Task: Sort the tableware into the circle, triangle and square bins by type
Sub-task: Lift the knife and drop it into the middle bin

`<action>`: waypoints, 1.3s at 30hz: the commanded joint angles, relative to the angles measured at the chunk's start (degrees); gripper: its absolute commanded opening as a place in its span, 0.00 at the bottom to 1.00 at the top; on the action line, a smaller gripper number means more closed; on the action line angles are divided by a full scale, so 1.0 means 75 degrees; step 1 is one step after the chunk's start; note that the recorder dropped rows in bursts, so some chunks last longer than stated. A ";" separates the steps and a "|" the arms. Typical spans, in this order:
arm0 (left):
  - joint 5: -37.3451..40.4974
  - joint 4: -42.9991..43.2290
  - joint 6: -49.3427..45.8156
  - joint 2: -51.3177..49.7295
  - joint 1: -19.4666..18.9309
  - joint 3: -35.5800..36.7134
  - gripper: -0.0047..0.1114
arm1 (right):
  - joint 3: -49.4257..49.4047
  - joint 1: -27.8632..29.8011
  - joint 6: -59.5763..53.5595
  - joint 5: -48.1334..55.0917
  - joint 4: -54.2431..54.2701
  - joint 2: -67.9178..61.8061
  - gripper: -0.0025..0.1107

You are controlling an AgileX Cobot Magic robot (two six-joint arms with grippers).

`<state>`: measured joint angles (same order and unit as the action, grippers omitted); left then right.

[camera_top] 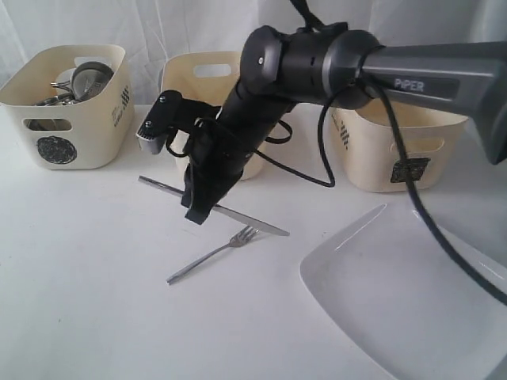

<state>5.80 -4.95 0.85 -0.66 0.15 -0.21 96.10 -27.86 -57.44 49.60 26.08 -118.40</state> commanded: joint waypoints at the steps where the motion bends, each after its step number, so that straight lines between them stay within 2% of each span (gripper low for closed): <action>1: -0.0026 -0.0046 0.0064 0.0027 -0.0007 0.0028 0.44 | -0.1430 0.0369 0.0064 -0.1768 0.0420 0.0940 0.02; 5: -0.0026 -0.0046 0.0064 0.0027 -0.0007 0.0028 0.44 | -0.2833 0.0671 0.0119 -0.4031 0.1189 0.1871 0.02; 9: -0.0026 -0.0046 0.0064 0.0027 -0.0007 0.0028 0.44 | -0.3784 0.0870 0.0575 -0.5738 0.1753 0.2459 0.02; 14: -0.0026 -0.0046 0.0064 0.0027 -0.0007 0.0028 0.44 | -0.3976 0.1096 0.3582 -0.7889 0.1617 0.2616 0.02; 18: -0.0026 -0.0046 0.0064 0.0027 -0.0007 0.0028 0.44 | -0.3976 0.1134 0.6206 -0.9209 0.0111 0.2582 0.02; 21: -0.0026 -0.0046 0.0064 0.0027 -0.0007 0.0028 0.44 | -0.3943 0.1134 0.7560 -1.0096 -0.0422 0.2486 0.02; 26: -0.0026 -0.0046 0.0064 0.0027 -0.0007 0.0028 0.44 | -0.3273 0.1186 0.8547 -1.0279 -0.0807 0.1961 0.02; 39: -0.0026 -0.0046 0.0064 0.0027 -0.0007 0.0028 0.44 | -0.1383 0.1275 0.8428 -0.9797 -0.1425 0.0590 0.02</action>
<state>5.80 -4.95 0.85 -0.66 0.15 -0.21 83.81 -18.94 5.93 -24.48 16.39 -112.72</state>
